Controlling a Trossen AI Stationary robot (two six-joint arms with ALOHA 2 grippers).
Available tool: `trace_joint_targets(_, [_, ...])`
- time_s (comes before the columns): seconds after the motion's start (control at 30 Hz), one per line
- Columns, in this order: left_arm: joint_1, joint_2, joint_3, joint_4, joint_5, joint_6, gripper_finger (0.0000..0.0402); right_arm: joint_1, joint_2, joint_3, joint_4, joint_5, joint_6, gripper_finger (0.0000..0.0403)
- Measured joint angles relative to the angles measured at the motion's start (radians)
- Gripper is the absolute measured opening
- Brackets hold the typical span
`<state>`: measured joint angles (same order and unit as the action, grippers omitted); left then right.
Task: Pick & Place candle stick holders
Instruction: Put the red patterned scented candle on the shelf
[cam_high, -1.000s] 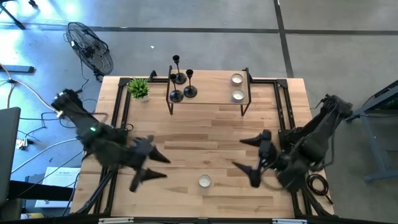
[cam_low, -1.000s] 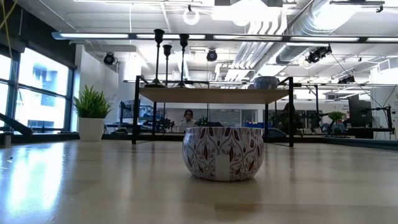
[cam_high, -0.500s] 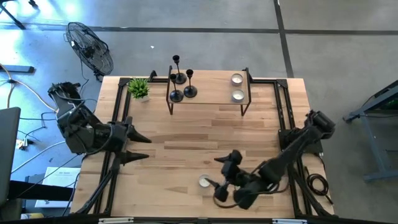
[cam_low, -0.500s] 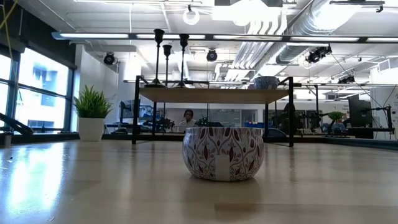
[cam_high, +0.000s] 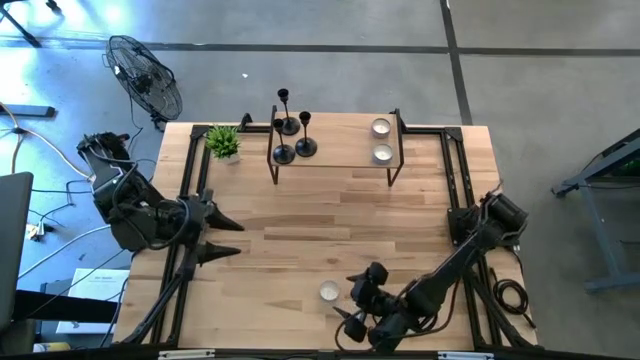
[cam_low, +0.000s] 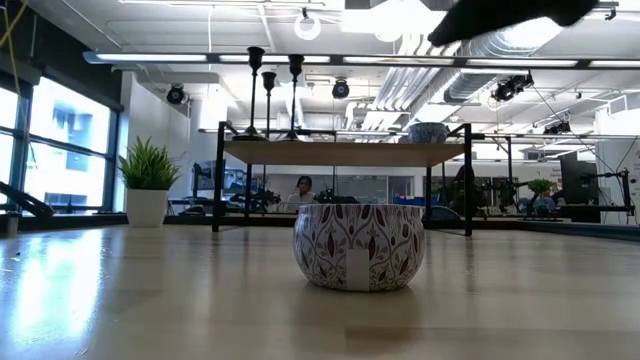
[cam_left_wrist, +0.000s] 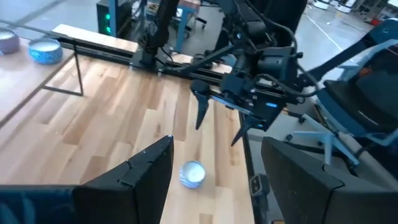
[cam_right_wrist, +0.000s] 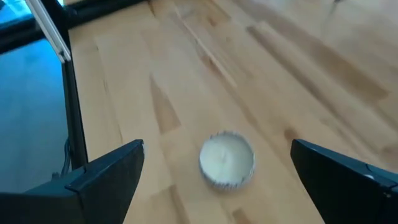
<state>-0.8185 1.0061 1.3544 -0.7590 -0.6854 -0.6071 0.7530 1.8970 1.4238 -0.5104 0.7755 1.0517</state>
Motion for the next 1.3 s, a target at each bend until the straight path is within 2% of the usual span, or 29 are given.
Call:
trace_joint_targets(0.13, [0.000, 0.000, 0.000, 0.000, 0.051, -0.003, 0.0239, 0.000, 0.034, 0.000, 0.002, -0.045, 0.035, 0.0399])
trace_joint_targets(0.37, [0.000, 0.000, 0.000, 0.000, 0.055, -0.002, 0.0239, -0.026, 0.080, 0.000, 0.014, -0.080, 0.045, 0.0399])
trace_joint_targets(0.53, [0.000, 0.000, 0.000, -0.001, 0.056, -0.001, 0.0239, -0.067, 0.125, 0.000, 0.051, -0.202, 0.043, 0.0399])
trace_joint_targets(0.8, [0.000, 0.000, 0.000, -0.010, 0.065, 0.000, 0.0239, -0.124, 0.136, 0.000, 0.071, -0.289, -0.014, 0.0399])
trace_joint_targets(0.93, [0.000, 0.000, 0.000, -0.017, 0.074, 0.000, 0.0239, -0.163, 0.136, 0.000, 0.069, -0.408, 0.006, 0.0399])
trace_joint_targets(1.07, [0.000, 0.000, 0.000, -0.030, 0.074, -0.001, 0.0239, -0.192, 0.136, 0.000, 0.070, -0.455, 0.010, 0.0398])
trace_joint_targets(1.3, [0.000, 0.000, 0.000, -0.030, 0.077, -0.001, 0.0239, -0.234, 0.136, 0.000, 0.069, -0.597, 0.051, 0.0399])
